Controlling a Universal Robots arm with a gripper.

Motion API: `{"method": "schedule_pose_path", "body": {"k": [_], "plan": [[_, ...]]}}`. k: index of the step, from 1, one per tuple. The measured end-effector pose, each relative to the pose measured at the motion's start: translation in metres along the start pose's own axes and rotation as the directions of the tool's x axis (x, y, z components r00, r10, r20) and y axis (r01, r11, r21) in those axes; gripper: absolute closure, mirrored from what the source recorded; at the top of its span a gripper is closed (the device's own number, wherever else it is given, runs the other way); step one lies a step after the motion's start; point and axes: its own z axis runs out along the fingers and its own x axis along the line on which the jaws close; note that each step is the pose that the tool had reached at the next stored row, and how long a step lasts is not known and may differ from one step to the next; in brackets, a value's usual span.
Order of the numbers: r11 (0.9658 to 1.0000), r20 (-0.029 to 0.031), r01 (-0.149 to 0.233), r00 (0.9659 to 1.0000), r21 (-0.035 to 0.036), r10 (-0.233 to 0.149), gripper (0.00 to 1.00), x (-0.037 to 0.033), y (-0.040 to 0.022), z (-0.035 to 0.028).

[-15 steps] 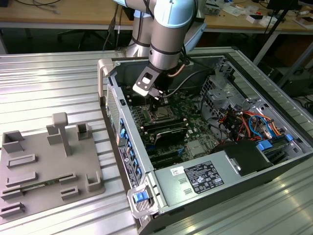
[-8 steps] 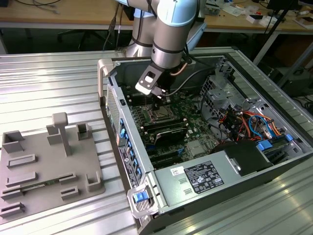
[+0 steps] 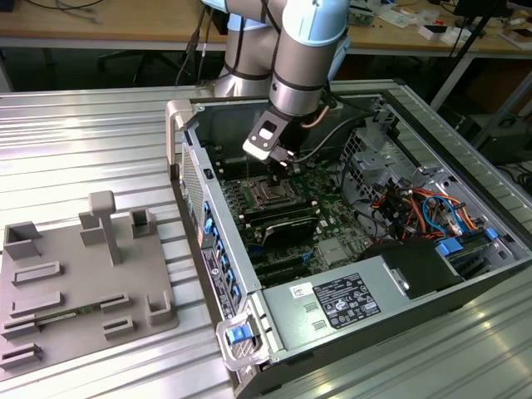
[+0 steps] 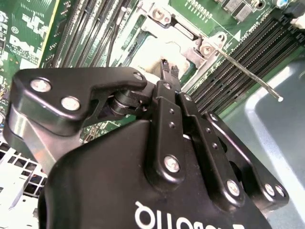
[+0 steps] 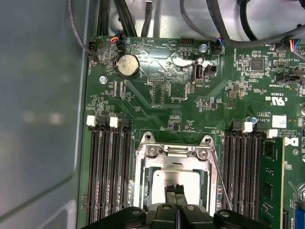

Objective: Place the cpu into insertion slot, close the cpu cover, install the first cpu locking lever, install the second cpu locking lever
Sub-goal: 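Close the cpu cover, then install the first cpu locking lever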

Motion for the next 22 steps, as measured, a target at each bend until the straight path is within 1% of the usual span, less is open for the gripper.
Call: {"method": "schedule_pose_path", "body": {"k": [2,12,14,15,16,18,20,21,22], "plan": [[1.0000,-0.0019,0.000,1.0000,-0.0002,0.000,0.89,0.0000,0.0004,0.0001],[1.0000,-0.0033,0.000,1.0000,-0.0002,0.000,0.89,0.0000,0.0007,0.0000],[1.0000,-0.0030,0.000,1.0000,0.0000,0.000,0.89,-0.0001,0.0007,-0.0017],[1.0000,-0.0032,0.000,1.0000,-0.0002,0.000,0.89,-0.0002,0.0010,-0.0070],[1.0000,-0.0030,0.000,1.0000,-0.0002,0.000,0.89,-0.0004,0.0013,-0.0142],[1.0000,-0.0023,0.000,1.0000,-0.0001,0.000,0.89,-0.0006,0.0017,-0.0234],[1.0000,0.0011,0.000,1.0000,-0.0001,0.000,0.89,-0.0008,0.0021,-0.0326],[1.0000,0.0040,0.000,1.0000,0.0003,0.000,0.89,-0.0009,0.0023,-0.0388],[1.0000,0.0056,0.001,1.0000,0.0003,-0.001,0.89,-0.0010,0.0025,-0.0428]]}}
